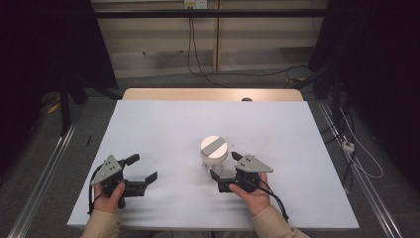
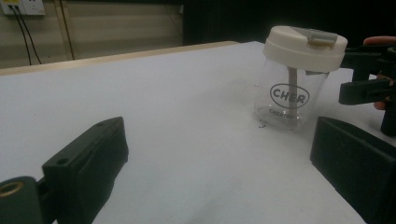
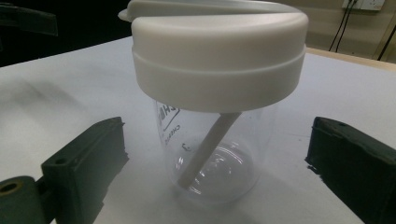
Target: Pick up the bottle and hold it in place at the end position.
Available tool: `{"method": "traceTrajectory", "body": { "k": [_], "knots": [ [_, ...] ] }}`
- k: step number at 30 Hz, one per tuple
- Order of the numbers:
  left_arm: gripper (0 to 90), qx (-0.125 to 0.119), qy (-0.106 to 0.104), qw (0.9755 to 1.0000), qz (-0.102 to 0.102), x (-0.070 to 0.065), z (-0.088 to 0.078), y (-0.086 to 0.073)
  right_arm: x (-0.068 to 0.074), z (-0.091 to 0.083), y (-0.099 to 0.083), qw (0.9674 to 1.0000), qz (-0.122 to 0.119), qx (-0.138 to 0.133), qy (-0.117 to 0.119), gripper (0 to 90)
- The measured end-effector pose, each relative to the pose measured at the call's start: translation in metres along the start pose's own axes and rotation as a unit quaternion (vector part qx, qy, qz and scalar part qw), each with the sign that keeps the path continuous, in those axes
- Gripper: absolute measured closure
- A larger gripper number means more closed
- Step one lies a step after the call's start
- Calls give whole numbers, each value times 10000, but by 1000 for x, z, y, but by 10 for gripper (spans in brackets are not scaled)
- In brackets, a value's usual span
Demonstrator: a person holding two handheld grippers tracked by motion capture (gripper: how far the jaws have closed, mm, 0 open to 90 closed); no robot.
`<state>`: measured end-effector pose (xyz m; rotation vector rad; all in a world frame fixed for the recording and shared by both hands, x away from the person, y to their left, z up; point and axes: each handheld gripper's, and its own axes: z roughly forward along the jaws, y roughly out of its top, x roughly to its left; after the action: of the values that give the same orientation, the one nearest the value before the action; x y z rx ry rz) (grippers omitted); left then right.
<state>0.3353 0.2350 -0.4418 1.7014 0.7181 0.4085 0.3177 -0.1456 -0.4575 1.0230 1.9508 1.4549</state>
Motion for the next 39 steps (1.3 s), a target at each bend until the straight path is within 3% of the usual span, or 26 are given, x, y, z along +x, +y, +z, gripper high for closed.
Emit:
{"method": "traceTrajectory", "body": {
  "k": [17, 30, 39],
  "knots": [
    [38, 30, -16, 10000, 4, 0, 0, 0, 4, 10, 1, 10000, -24, 60, -37, 40],
    [38, 69, -51, 10000, 11, 0, 2, -1, 3, 21, 5, 9994, 131, 118, -313, 46],
    [38, 108, -63, 9999, 28, 1, 2, -2, 2, 32, 8, 9992, 169, 139, -349, 52]
  ]
}}
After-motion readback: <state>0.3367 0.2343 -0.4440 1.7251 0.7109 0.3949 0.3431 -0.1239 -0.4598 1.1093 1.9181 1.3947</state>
